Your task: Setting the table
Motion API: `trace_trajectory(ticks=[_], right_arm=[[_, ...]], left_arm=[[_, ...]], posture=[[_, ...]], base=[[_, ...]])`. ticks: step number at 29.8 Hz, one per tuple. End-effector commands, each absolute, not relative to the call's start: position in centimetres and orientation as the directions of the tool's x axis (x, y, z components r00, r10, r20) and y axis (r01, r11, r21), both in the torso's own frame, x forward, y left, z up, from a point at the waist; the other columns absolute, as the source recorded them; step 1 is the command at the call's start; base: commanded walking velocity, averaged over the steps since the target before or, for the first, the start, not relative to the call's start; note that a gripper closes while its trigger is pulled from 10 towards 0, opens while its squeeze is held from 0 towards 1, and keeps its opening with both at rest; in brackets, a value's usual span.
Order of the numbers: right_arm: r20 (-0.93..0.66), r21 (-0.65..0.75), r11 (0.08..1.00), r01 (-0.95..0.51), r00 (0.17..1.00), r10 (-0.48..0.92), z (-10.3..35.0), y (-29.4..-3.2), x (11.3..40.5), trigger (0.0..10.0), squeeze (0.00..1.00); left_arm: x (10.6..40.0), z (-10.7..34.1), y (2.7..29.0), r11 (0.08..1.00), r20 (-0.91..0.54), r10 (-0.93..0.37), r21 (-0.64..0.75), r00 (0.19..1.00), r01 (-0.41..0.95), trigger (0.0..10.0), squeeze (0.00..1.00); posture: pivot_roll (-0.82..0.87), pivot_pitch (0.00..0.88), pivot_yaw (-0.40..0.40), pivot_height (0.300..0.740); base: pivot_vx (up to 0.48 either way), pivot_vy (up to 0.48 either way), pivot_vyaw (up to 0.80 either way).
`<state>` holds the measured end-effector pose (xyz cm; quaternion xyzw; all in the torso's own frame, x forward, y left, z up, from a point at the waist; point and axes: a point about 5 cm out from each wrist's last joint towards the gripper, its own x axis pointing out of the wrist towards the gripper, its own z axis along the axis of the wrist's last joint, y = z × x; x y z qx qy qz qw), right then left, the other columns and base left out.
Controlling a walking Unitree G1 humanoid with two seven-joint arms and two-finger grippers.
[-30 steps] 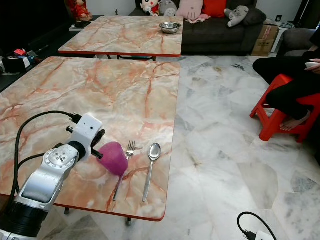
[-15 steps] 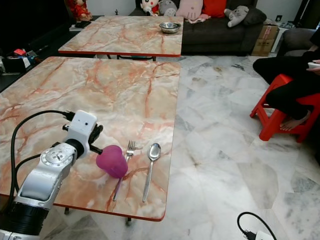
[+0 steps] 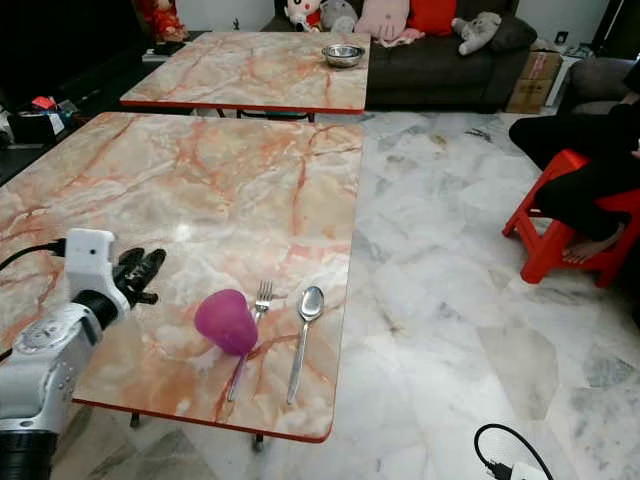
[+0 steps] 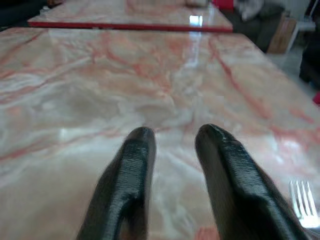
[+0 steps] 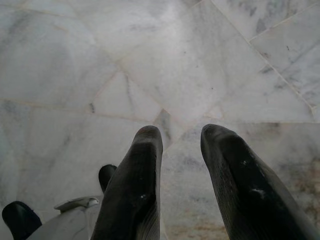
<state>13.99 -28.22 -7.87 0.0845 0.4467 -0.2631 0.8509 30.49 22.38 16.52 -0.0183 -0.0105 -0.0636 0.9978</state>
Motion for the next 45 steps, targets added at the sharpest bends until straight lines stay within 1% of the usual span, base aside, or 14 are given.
trace_trajectory(ticks=[1,4,7,10,11,12,15,16,18,20,28,33,37,45], right_arm=[[-0.809,-0.092,0.843,0.529,0.453,-0.373,-7.9,-28.3,13.8,10.0,0.0],[-0.81,-0.095,0.844,0.528,0.452,-0.374,-7.9,-28.3,13.8,10.0,0.0],[-0.81,-0.096,0.844,0.527,0.452,-0.374,-7.9,-28.3,13.8,10.0,0.0],[-0.81,-0.095,0.844,0.528,0.452,-0.374,-8.0,-28.3,13.8,10.0,0.0],[-0.81,-0.095,0.844,0.528,0.452,-0.374,-8.0,-28.3,13.8,10.0,0.0],[-0.81,-0.094,0.843,0.529,0.452,-0.374,-7.9,-28.3,13.8,10.0,0.0],[-0.809,-0.093,0.843,0.53,0.453,-0.374,-7.9,-28.3,13.8,10.0,0.0],[-0.809,-0.092,0.843,0.53,0.453,-0.374,-7.9,-28.3,13.8,10.0,0.0],[-0.809,-0.093,0.844,0.529,0.454,-0.374,-7.9,-28.3,13.8,10.0,0.0],[-0.809,-0.093,0.844,0.529,0.454,-0.374,-7.9,-28.3,13.8,10.0,0.0],[-0.807,-0.096,0.844,0.528,0.455,-0.376,-7.9,-28.3,14.0,10.0,0.0],[-0.807,-0.095,0.843,0.53,0.456,-0.377,-7.9,-28.3,13.9,10.0,0.0],[-0.806,-0.094,0.842,0.531,0.456,-0.377,-7.9,-28.3,13.9,10.0,0.0],[-0.805,-0.093,0.841,0.533,0.456,-0.378,-7.9,-28.3,13.9,10.0,0.0]], left_arm=[[30.0,15.8,22.9,0.991,0.031,-0.112,-0.072,0.993,0.114,10.0,1.0],[29.6,15.2,23.7,0.993,0.055,-0.063,-0.096,0.996,0.068,10.0,1.0],[28.9,14.7,25.3,0.995,0.064,-0.001,-0.101,0.998,0.007,10.0,1.0],[28.5,14.4,25.9,0.994,0.061,0.02,-0.113,0.998,-0.013,10.0,1.0],[27.8,14.0,26.7,0.991,0.053,0.036,-0.132,0.998,-0.029,10.0,1.0],[27.5,13.7,27.1,0.987,0.042,0.038,-0.156,0.998,-0.031,10.0,0.0],[26.9,13.1,27.6,0.979,0.015,0.038,-0.201,0.999,-0.034,10.0,0.0],[26.6,12.4,28.2,0.976,-0.014,0.06,-0.208,0.998,-0.061,10.0,0.0],[26.4,11.6,28.7,0.98,-0.039,0.09,-0.177,0.995,-0.095,10.0,0.0],[26.3,11.3,28.7,0.982,-0.048,0.091,-0.161,0.995,-0.098,10.0,0.0],[27.9,10.2,26.4,0.985,-0.045,0.099,-0.139,0.994,-0.104,10.0,0.0],[28.7,9.4,25.9,0.969,-0.037,0.146,-0.197,0.989,-0.151,10.0,0.0],[29.2,9.7,25.9,0.961,-0.018,0.175,-0.213,0.984,-0.175,10.0,0.0],[30.2,10.4,24.8,0.961,0.022,0.157,-0.233,0.987,-0.148,10.0,0.0]], posture=[[0.03,0.042,0.019,0.74],[0.03,0.041,0.02,0.74],[0.03,0.041,0.02,0.74],[0.03,0.041,0.02,0.74],[0.03,0.043,0.021,0.74],[0.04,0.047,0.02,0.74],[0.04,0.05,0.018,0.74],[0.04,0.052,0.017,0.74],[0.04,0.053,0.016,0.74],[0.04,0.053,0.016,0.74],[0.04,0.052,0.015,0.74],[0.03,0.052,0.017,0.74],[0.03,0.053,0.016,0.74],[0.03,0.054,0.014,0.74]], base=[[0.0,0.0,0.0],[0.0,0.0,0.0],[0.0,0.0,0.0],[0.0,0.0,0.0],[0.0,0.0,0.0],[0.0,0.0,0.0],[0.0,0.0,0.0],[0.0,0.0,0.0],[0.0,0.0,0.0],[0.0,0.0,0.0],[0.0,0.0,0.0],[0.0,0.0,0.0],[0.0,0.0,0.0],[0.0,0.0,0.0]])
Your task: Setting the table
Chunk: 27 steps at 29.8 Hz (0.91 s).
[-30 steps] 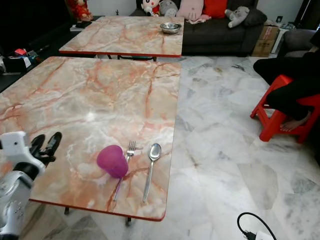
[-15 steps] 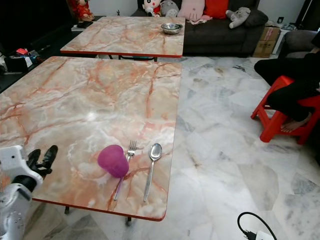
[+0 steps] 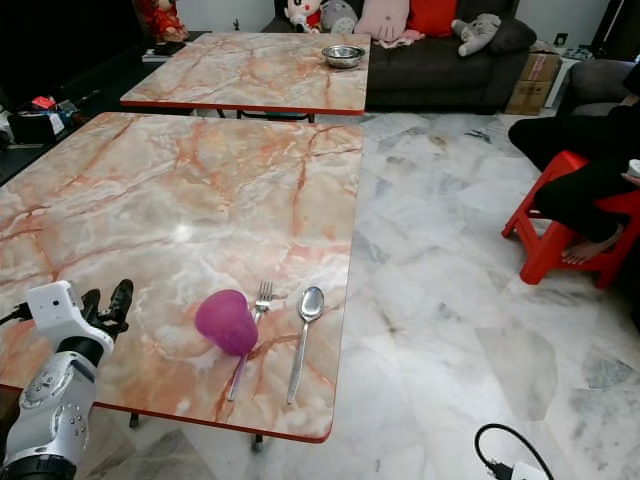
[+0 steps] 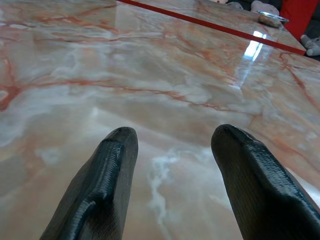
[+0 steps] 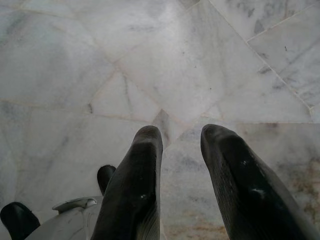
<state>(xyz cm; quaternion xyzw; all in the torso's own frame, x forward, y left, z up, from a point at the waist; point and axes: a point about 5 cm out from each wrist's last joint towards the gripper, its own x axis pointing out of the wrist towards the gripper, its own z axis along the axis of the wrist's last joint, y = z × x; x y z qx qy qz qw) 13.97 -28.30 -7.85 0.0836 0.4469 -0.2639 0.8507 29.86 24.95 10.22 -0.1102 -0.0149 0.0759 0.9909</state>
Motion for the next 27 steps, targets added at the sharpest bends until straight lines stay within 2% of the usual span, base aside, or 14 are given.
trace_trajectory(ticks=[1,16,27], right_arm=[[-0.805,-0.093,0.841,0.533,0.457,-0.379,-7.9,-28.3,13.9,10.0,0.0],[-0.801,-0.091,0.839,0.537,0.461,-0.382,-7.8,-28.4,13.9,10.0,0.0],[-0.8,-0.093,0.838,0.537,0.461,-0.384,-7.8,-28.4,13.9,10.0,0.0]], left_arm=[[30.2,10.4,24.8,0.961,0.025,0.158,-0.233,0.987,-0.148,10.0,0.0],[30.8,11.5,24.3,0.969,0.072,0.142,-0.216,0.987,-0.124,10.0,0.0],[31.3,13.9,23.8,0.974,0.16,0.126,-0.205,0.979,-0.092,10.0,0.0]], posture=[[0.03,0.056,0.016,0.74],[0.03,0.052,0.014,0.74],[0.04,0.051,0.014,0.74]], base=[[0.0,0.0,0.0],[0.0,0.0,0.0],[0.0,-0.276,0.0]])
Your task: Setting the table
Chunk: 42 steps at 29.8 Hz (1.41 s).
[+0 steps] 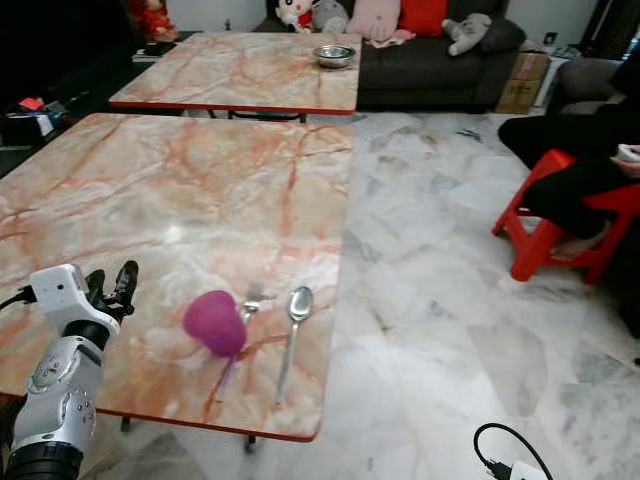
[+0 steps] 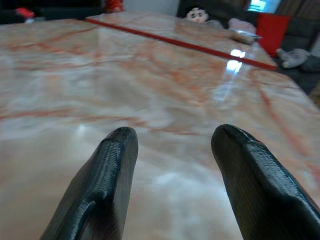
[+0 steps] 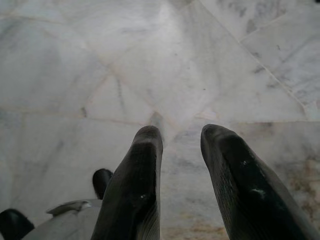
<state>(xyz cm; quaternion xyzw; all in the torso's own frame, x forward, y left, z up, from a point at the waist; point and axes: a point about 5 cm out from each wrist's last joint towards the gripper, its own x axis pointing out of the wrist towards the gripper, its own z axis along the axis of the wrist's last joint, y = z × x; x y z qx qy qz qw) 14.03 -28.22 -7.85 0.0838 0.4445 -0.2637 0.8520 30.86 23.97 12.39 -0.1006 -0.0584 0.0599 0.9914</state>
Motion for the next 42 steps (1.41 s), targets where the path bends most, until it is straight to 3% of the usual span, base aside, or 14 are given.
trace_trajectory(ticks=[1,25,42], right_arm=[[-0.8,-0.092,0.838,0.538,0.461,-0.384,-7.8,-28.4,13.9,10.0,0.0],[-0.801,-0.093,0.838,0.538,0.459,-0.383,-7.9,-28.3,13.9,10.0,0.0],[-0.801,-0.093,0.838,0.538,0.46,-0.384,-7.8,-28.3,13.9,10.0,0.0]], left_arm=[[31.4,14.2,23.7,0.975,0.169,0.123,-0.206,0.978,-0.087,10.0,0.0],[31.8,15.2,23.3,0.974,0.194,0.114,-0.216,0.974,-0.071,10.0,0.0],[31.9,15.4,23.4,0.973,0.196,0.118,-0.22,0.973,-0.074,10.0,0.0]], posture=[[0.04,0.051,0.014,0.74],[0.03,0.047,0.015,0.74],[0.04,0.05,0.014,0.74]], base=[[0.0,-0.262,0.0],[0.0,-0.053,0.0],[0.0,-0.415,0.0]])
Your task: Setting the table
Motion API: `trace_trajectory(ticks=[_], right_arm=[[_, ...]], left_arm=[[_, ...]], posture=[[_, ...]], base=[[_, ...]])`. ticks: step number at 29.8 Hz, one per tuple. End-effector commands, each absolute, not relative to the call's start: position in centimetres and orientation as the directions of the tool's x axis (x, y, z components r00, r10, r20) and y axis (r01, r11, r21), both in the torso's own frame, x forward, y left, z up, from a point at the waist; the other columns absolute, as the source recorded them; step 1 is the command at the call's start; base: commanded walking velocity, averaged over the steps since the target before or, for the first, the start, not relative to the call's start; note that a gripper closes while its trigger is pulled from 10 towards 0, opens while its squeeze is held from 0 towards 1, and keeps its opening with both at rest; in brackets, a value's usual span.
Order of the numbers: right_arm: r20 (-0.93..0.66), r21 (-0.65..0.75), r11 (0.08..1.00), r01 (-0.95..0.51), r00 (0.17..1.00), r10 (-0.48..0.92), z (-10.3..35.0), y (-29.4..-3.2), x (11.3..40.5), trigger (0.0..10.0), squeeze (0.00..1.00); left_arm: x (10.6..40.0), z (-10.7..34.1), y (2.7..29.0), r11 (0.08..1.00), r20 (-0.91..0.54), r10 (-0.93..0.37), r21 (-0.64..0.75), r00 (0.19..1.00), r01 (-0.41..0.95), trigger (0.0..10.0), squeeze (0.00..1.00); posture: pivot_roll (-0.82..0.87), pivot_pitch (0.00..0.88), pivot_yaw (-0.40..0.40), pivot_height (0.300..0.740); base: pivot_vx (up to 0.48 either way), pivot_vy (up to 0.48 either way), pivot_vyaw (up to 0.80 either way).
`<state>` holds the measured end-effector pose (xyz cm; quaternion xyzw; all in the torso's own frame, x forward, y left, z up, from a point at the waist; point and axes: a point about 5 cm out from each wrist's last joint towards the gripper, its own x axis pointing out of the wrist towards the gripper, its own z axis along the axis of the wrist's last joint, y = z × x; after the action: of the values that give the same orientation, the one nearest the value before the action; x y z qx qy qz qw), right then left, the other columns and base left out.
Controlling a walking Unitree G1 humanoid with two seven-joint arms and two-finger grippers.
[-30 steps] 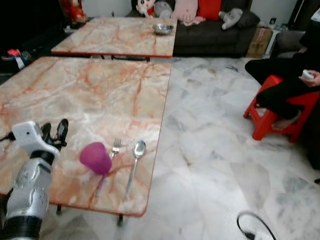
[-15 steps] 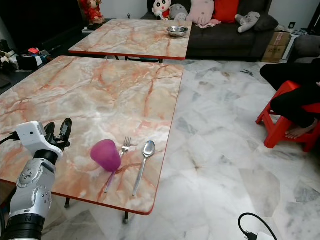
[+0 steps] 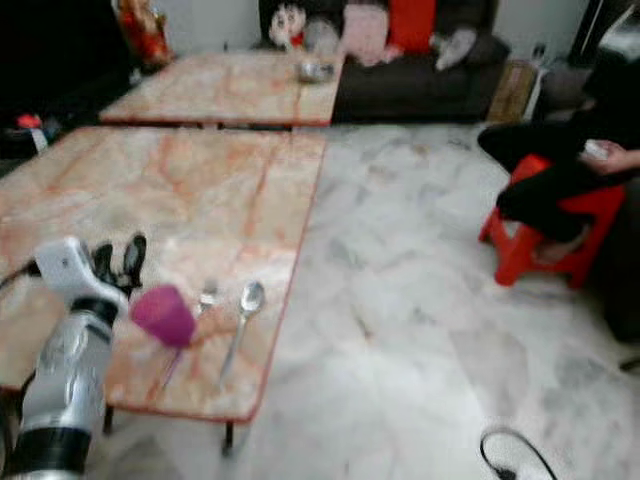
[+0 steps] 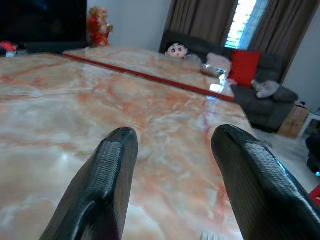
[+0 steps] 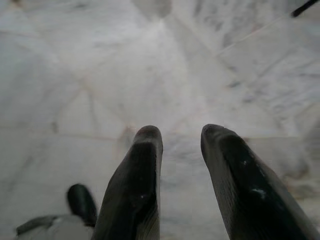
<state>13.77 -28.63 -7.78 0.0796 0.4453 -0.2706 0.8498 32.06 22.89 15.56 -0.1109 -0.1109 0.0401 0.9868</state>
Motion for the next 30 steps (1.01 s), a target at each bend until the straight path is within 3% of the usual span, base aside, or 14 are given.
trace_trajectory(ticks=[1,17,18,19,30], right_arm=[[-0.801,-0.093,0.838,0.538,0.46,-0.384,-7.8,-28.3,13.9,10.0,0.0],[-0.801,-0.09,0.837,0.539,0.46,-0.382,-7.9,-28.3,13.9,10.0,0.0],[-0.801,-0.09,0.837,0.539,0.46,-0.382,-7.9,-28.3,13.9,10.0,0.0],[-0.801,-0.09,0.837,0.539,0.46,-0.382,-7.9,-28.3,13.9,10.0,0.0],[-0.801,-0.09,0.838,0.539,0.46,-0.382,-7.9,-28.3,13.9,10.0,0.0]], left_arm=[[31.9,15.5,23.4,0.972,0.196,0.12,-0.223,0.973,-0.075,10.0,0.0],[32.1,16.2,23.1,0.981,0.201,0.073,-0.193,0.977,-0.034,10.0,0.0],[32.1,16.2,22.9,0.984,0.191,0.062,-0.177,0.98,-0.028,10.0,0.41],[32.2,16.1,22.7,0.986,0.188,0.051,-0.168,0.981,-0.019,10.0,1.0],[32.1,15.9,21.4,0.995,0.173,-0.042,-0.08,0.984,0.057,10.0,1.0]], posture=[[0.04,0.05,0.014,0.74],[0.04,0.055,0.016,0.74],[0.04,0.055,0.016,0.74],[0.04,0.055,0.016,0.74],[0.04,0.054,0.019,0.74]], base=[[0.0,0.0,0.0],[0.0,0.0,0.0],[0.0,0.0,0.0],[0.0,0.0,0.0],[0.0,0.0,0.0]])
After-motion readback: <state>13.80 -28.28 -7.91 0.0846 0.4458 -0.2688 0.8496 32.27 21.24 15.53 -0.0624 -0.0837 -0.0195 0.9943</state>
